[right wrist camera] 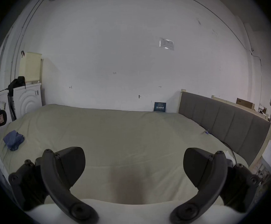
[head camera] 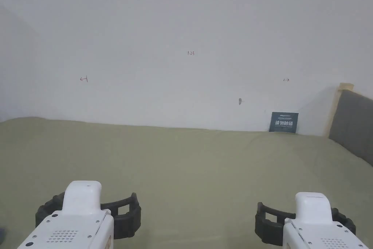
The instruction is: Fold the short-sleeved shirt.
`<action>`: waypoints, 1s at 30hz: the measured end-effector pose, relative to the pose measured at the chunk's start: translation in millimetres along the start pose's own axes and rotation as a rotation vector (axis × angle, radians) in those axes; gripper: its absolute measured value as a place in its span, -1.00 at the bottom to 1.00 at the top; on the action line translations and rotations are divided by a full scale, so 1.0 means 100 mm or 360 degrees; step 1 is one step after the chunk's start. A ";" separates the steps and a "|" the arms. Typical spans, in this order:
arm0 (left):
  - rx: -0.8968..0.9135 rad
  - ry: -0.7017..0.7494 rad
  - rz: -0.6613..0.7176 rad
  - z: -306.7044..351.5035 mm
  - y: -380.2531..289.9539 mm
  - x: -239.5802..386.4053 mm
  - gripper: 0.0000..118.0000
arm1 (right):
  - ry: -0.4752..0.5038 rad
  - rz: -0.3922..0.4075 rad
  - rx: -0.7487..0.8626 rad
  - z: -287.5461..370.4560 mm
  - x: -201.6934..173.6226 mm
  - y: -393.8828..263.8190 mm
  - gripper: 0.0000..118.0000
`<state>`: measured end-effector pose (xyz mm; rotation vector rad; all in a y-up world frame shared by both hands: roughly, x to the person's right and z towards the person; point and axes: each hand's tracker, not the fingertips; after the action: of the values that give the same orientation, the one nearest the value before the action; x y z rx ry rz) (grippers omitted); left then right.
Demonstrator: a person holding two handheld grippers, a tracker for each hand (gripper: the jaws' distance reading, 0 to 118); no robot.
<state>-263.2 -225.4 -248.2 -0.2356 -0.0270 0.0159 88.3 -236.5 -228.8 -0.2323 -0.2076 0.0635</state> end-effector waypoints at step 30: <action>-0.0006 -0.0009 0.0009 -0.08 -0.04 0.10 1.00 | 0.0038 -0.0159 -0.0063 -0.06 0.08 -0.08 1.00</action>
<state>-252.7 -231.5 -255.0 -0.2394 -0.0323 0.0221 98.0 -244.9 -230.6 -0.2617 -0.1964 -0.0428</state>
